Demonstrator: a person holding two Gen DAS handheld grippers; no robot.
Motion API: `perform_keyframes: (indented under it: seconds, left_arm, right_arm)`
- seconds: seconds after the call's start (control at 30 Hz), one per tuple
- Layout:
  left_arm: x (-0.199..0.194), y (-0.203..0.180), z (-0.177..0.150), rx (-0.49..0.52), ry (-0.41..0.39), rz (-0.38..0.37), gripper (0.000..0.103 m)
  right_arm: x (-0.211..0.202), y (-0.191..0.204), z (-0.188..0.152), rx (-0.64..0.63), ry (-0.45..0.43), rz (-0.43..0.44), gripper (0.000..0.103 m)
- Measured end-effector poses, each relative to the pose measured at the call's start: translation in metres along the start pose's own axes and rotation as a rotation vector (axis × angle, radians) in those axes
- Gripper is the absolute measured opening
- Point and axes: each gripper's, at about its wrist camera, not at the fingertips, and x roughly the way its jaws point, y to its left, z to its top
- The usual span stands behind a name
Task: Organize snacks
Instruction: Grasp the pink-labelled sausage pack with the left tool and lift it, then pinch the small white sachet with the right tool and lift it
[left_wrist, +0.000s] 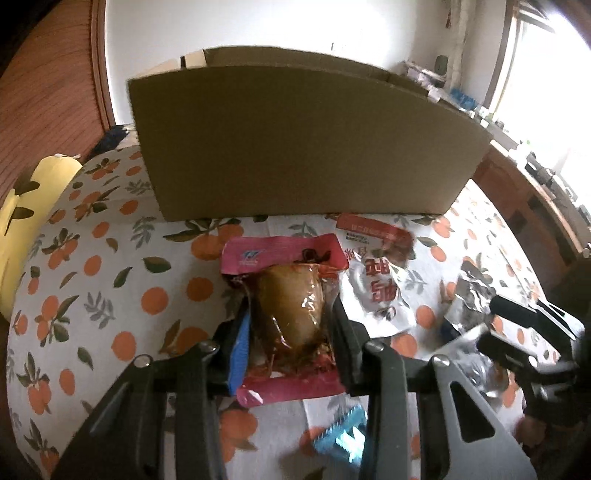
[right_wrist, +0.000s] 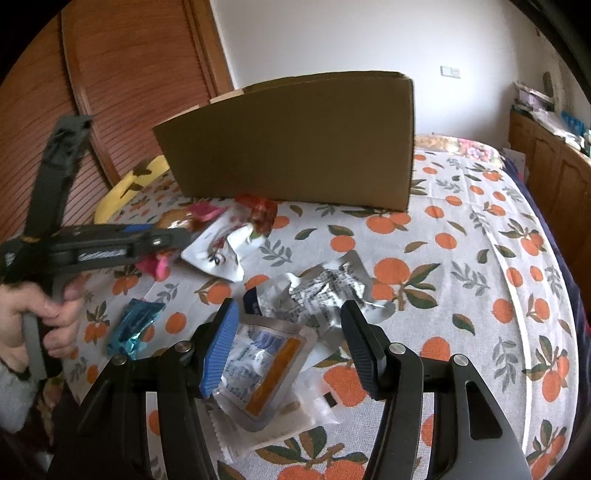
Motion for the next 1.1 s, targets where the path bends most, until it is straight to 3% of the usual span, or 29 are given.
perform_keyframes:
  seconds: [0.67, 1.1]
  left_arm:
    - [-0.041, -0.009, -0.041, 0.016, -0.077, -0.076, 0.037]
    - [-0.056, -0.011, -0.050, 0.032, -0.105, -0.086, 0.037]
  right_arm:
    - [0.002, -0.011, 0.000, 0.074, 0.022, -0.026, 0.059]
    - [-0.011, -0.020, 0.000, 0.150, 0.002, -0.102, 0.063]
